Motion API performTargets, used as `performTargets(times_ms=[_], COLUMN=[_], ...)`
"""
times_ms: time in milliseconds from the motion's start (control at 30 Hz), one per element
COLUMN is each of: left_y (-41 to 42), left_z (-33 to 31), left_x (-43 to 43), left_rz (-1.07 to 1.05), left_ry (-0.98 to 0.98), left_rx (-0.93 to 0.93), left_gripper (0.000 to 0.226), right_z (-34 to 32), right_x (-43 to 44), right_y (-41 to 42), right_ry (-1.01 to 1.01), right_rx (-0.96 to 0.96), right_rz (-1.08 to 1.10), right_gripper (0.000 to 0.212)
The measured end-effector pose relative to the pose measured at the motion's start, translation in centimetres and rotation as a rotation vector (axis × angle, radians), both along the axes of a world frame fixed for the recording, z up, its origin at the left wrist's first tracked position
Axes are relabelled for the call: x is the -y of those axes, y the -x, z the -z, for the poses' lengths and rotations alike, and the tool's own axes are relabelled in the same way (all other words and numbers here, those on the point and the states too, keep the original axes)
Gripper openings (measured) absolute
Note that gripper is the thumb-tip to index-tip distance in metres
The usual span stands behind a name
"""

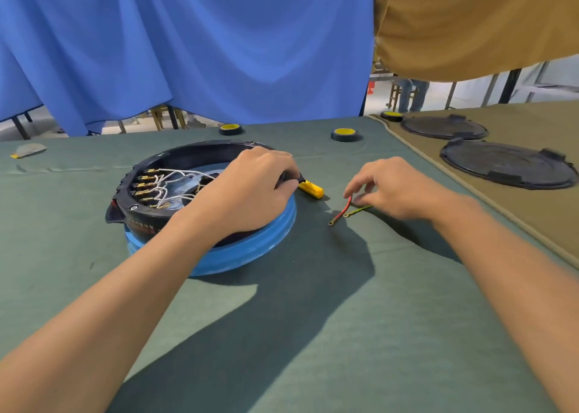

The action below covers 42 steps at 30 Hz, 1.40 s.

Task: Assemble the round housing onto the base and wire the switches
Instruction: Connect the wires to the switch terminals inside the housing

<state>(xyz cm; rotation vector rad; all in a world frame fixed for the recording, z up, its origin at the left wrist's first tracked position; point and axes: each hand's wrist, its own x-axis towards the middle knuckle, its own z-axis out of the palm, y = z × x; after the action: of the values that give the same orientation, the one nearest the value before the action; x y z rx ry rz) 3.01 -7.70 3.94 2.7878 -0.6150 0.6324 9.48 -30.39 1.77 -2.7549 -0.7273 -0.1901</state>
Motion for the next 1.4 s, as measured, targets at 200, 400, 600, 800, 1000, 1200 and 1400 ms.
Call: performTargets(times_ms=[200,400,600,800,1000,1200,1400], left_y=[0.0,0.0,0.1,-0.1,-0.1,-0.5,-0.8], left_z=[-0.1,-0.1,-0.2,0.0,-0.1,-0.5,-0.4], left_x=[-0.1,-0.3,-0.3,-0.4,-0.6,-1.5,-1.9], left_rz=[0.007,0.0,0.056,0.102,0.085,-0.028,-0.054], left_ry=[0.095,0.126,0.157,0.167,0.248,0.54,0.668], left_rx=[-0.042,-0.069,-0.09,-0.056,-0.033,-0.146,-0.212], left_gripper=[0.02,0.02,0.022,0.023,0.018,0.022,0.019], right_z=[0.8,0.3,-2.2,-2.7,-2.3,-2.7,-2.6], right_x=[-0.5,-0.4,-0.4,-2.7,-3.8,-2.9,-3.8], right_y=[-0.2,0.4,1.9,3.4,3.5,3.0,3.3], right_ry=[0.022,0.092,-0.027,-0.477,-0.711,-1.211,-1.402], right_rx=[0.037,0.01,0.055,-0.072,-0.1,-0.238,-0.299], right_rz=[-0.02,-0.001,-0.072,-0.201,-0.239,-0.14,-0.173], right_gripper=[0.006,0.009,0.008,0.006,0.002,0.01,0.011])
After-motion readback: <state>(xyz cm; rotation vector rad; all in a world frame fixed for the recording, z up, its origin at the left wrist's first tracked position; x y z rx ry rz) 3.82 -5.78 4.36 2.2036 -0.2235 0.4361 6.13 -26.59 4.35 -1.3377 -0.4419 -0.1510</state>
